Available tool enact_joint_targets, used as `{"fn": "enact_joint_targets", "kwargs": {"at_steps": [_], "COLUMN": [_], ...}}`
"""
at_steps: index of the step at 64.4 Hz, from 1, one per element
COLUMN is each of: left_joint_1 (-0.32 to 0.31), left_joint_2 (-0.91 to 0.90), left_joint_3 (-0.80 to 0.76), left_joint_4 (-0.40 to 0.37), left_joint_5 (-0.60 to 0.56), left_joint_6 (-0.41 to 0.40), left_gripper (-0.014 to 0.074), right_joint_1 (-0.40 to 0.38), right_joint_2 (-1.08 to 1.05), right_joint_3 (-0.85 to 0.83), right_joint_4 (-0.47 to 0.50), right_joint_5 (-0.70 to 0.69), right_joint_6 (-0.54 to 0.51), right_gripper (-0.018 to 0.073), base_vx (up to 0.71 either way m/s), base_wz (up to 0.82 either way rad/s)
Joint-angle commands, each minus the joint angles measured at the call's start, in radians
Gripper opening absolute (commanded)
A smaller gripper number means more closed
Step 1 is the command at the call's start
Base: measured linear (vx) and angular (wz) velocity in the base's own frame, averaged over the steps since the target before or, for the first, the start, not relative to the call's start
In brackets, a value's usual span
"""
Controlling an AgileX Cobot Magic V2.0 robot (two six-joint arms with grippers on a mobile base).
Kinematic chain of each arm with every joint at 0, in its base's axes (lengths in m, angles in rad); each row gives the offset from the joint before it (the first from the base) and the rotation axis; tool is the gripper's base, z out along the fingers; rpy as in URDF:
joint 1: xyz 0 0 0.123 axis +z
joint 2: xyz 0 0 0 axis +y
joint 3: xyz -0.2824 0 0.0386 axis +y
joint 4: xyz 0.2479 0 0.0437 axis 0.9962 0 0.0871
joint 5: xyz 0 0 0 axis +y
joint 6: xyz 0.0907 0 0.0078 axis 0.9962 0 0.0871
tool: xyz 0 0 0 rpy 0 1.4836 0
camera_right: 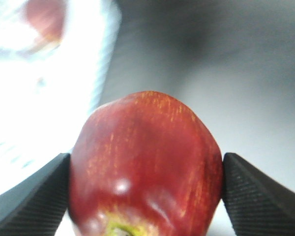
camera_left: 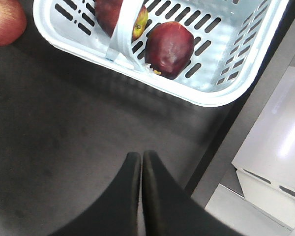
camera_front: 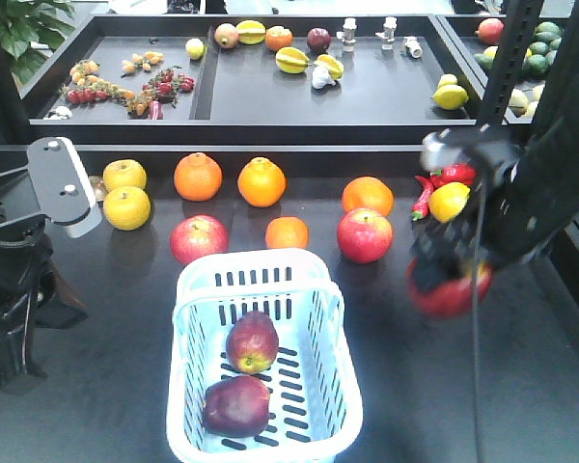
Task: Pick three apples into basket with both arms
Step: 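Carry the apple into the basket and open the right gripper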
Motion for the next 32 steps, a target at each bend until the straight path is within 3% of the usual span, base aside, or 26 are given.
{"fn": "enact_joint_targets", "kwargs": {"at_steps": [1, 10, 19, 32], "left_joint_1": [-0.004, -0.004, -0.004, -0.004], "left_joint_2": [-0.025, -0.025, -0.025, -0.025], "left_joint_3": [-0.021, -0.021, -0.021, -0.021], "left_joint_4": [-0.022, -0.022, -0.022, -0.022], "left_joint_5": [-0.032, -0.032, -0.032, -0.032], "left_joint_6": [-0.002, -0.002, -0.002, -0.002], "left_gripper": [-0.0006, -0.0006, -0.0006, -0.0006], "right_joint_1": [0.072, 0.227, 0.379, 0.477], "right_joint_2": [-0.125, -0.25, -0.27, -0.15], "right_joint_3": [0.093, 0.237, 0.296, 0.299], "right_joint_4": [0.043, 0.143, 0.157, 0.232], "right_joint_5": [-0.074, -0.264, -0.448, -0.618], "right_joint_6": [0.03, 0.03, 0.029, 0.045], "right_gripper": [0.0359, 0.0359, 0.0358, 0.0358], "base_vx": [0.0, 0.0, 0.0, 0.0], "base_wz": [0.0, 0.0, 0.0, 0.0]}}
